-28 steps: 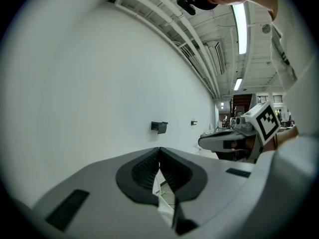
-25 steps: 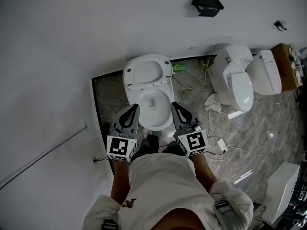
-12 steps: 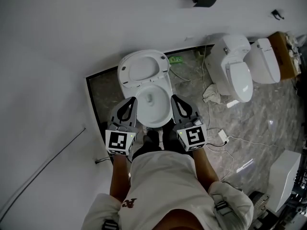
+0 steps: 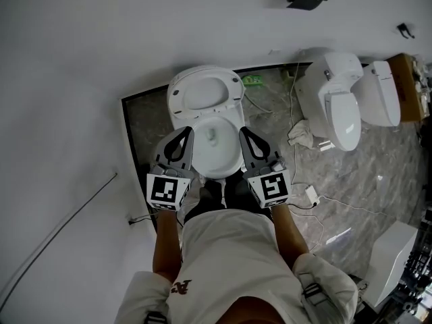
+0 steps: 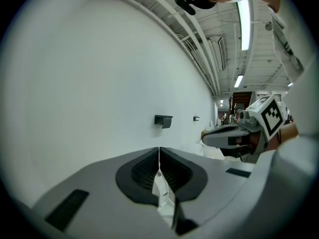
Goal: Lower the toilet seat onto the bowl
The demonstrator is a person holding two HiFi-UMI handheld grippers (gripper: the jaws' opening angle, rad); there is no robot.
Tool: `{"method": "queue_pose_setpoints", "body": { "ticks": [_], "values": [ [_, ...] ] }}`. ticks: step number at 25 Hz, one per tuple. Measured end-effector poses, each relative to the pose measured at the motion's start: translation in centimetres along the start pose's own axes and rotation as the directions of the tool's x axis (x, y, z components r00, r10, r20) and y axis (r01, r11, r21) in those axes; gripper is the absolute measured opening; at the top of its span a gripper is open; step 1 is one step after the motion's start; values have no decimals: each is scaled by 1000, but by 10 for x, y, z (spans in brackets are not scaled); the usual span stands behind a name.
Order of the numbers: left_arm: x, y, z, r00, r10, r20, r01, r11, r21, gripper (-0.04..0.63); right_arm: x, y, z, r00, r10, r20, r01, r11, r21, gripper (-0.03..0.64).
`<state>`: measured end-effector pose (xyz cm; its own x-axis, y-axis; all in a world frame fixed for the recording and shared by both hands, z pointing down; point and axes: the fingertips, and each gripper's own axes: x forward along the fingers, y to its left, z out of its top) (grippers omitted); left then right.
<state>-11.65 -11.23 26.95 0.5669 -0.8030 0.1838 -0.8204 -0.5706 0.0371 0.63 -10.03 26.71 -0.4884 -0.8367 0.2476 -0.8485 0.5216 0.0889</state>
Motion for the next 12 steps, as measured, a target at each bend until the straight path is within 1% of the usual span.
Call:
{"method": "queue_pose_setpoints", "body": {
  "ticks": [8, 12],
  "values": [
    [35, 16, -12, 999, 25, -26, -25, 1000, 11, 25, 33, -21, -8, 999, 45, -11, -45, 999, 2, 23],
    [55, 23, -17, 999, 24, -41, -24, 1000, 13, 25, 50, -32, -20, 997, 63, -35, -63, 998, 11, 23]
  ]
}}
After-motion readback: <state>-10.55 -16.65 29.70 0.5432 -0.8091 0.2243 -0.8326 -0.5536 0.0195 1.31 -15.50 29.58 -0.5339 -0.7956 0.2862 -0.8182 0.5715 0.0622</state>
